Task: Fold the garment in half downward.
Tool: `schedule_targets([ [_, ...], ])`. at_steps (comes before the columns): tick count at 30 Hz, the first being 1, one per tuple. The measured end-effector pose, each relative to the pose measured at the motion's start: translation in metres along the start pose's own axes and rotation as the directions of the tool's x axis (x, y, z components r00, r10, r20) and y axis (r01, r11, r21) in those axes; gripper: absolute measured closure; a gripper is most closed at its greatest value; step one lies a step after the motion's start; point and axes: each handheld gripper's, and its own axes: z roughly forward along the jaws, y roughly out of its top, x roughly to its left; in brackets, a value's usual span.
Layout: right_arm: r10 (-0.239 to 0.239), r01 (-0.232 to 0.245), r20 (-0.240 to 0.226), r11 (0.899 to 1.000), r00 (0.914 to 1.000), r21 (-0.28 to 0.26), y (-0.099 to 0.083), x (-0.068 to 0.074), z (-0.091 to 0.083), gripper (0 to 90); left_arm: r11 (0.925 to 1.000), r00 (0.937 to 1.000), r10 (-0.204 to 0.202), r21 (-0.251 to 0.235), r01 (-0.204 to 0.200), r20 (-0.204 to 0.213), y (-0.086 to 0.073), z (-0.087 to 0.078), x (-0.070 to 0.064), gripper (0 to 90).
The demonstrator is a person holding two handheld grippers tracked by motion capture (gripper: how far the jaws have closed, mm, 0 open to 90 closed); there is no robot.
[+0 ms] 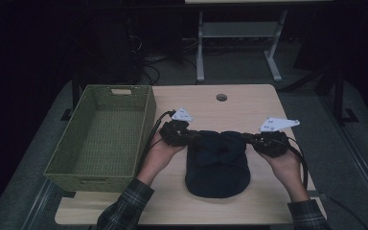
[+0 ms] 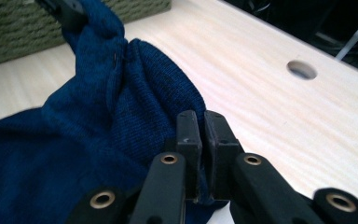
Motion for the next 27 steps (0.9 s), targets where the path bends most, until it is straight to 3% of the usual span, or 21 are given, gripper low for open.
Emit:
schedule_targets([
  [12, -0.013, 0.013, -0.014, 1.000, 0.9998, 0.014, -0.016, 0.019, -0.010, 85.0, 0.9994, 0.9992, 0.029, 0.019, -0.029, 0.027, -0.014, -0.004, -0.014, 78.8],
  [21, -0.006, 0.008, -0.039, 0.999, 0.9992, 0.031, -0.028, 0.032, -0.011, 84.4, 0.9991, 0.9983, 0.007, 0.040, -0.009, 0.058, -0.028, -0.006, -0.024, 78.0],
  [27, 0.007, -0.005, -0.057, 0.999, 0.9983, 0.040, -0.038, 0.044, -0.014, 83.8, 0.9978, 0.9964, 0.014, 0.063, -0.019, 0.084, -0.038, -0.006, -0.033, 77.5],
])
